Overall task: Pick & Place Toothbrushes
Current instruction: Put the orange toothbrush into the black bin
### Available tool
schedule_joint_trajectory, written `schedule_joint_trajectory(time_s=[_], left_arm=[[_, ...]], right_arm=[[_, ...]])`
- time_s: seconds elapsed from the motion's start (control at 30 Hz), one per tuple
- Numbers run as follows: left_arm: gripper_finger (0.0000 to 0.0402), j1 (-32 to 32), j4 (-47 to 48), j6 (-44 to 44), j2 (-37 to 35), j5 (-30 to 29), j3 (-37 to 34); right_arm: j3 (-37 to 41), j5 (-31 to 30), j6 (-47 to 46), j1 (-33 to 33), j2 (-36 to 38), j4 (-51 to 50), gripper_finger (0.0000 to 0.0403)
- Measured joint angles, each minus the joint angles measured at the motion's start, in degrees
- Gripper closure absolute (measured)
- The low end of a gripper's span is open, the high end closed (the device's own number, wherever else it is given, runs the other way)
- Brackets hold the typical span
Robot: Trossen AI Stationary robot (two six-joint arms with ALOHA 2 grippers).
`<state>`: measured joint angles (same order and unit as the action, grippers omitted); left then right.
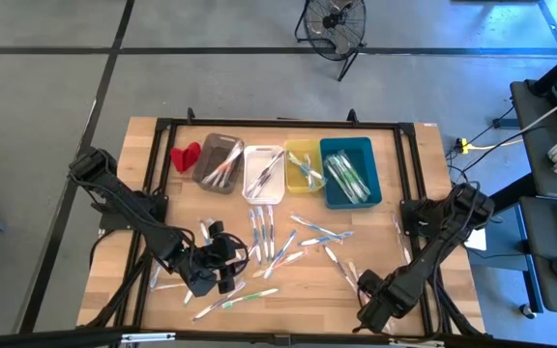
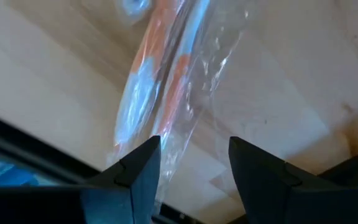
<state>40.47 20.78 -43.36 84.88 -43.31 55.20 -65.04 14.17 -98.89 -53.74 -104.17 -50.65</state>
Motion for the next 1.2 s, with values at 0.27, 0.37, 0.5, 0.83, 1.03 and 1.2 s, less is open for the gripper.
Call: schedule_joint_trajectory(time_s=[0.27, 0.37, 0.5, 0.83, 1.03, 1.2], left_arm=[[0.0231, 0.0, 0.0, -0.4, 0.0, 0.0, 0.0], [0.0231, 0.0, 0.0, -0.4, 0.0, 0.0, 0.0], [0.0231, 0.0, 0.0, -0.4, 0.0, 0.0, 0.0], [0.0231, 0.0, 0.0, -0.4, 0.0, 0.0, 0.0], [0.0231, 0.0, 0.0, -0.4, 0.0, 0.0, 0.0], [0.0231, 0.0, 0.0, 0.0, 0.0, -0.1, 0.0]], right_arm=[[0.0, -0.1, 1.8, 0.0, -2.5, 2.0, 0.022], [0.0, 0.3, 1.9, 0.0, -2.9, 2.5, 0.0227], [0.0, 0.3, 2.3, 0.1, -2.9, 2.6, 0.0247], [0.0, 2.6, 9.3, 1.6, -2.9, 2.0, 0.0393], [0.0, 2.4, 9.9, 2.7, -2.9, 0.3, 0.0399], [0.0, 3.0, 10.5, 2.7, -2.8, -3.3, 0.04]])
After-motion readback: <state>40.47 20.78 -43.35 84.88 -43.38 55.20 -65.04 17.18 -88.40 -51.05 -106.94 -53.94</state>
